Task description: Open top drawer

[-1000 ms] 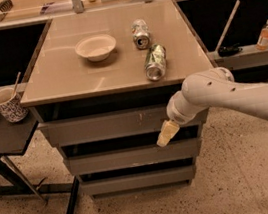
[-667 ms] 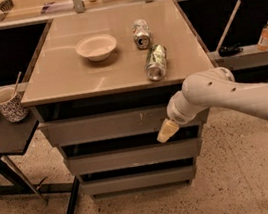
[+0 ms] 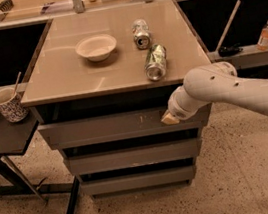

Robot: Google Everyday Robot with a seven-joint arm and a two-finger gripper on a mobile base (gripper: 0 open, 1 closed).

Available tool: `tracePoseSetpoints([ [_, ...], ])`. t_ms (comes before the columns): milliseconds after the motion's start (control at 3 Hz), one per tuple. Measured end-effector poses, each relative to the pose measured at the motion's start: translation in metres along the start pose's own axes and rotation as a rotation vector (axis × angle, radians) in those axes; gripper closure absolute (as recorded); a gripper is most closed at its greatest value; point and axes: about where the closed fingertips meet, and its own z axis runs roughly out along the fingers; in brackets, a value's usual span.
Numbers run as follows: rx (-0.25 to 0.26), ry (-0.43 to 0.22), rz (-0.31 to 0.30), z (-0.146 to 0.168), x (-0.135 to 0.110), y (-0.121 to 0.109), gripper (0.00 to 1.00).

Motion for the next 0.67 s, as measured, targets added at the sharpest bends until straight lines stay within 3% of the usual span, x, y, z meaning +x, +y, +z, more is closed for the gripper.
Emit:
tracePoseSetpoints([
  [333, 0.0, 0.0, 0.0, -0.0085, -0.0016, -0.0045, 0.89],
  [667, 0.0, 0.0, 0.0, -0.0107, -0.0025, -0.0052, 1.0],
])
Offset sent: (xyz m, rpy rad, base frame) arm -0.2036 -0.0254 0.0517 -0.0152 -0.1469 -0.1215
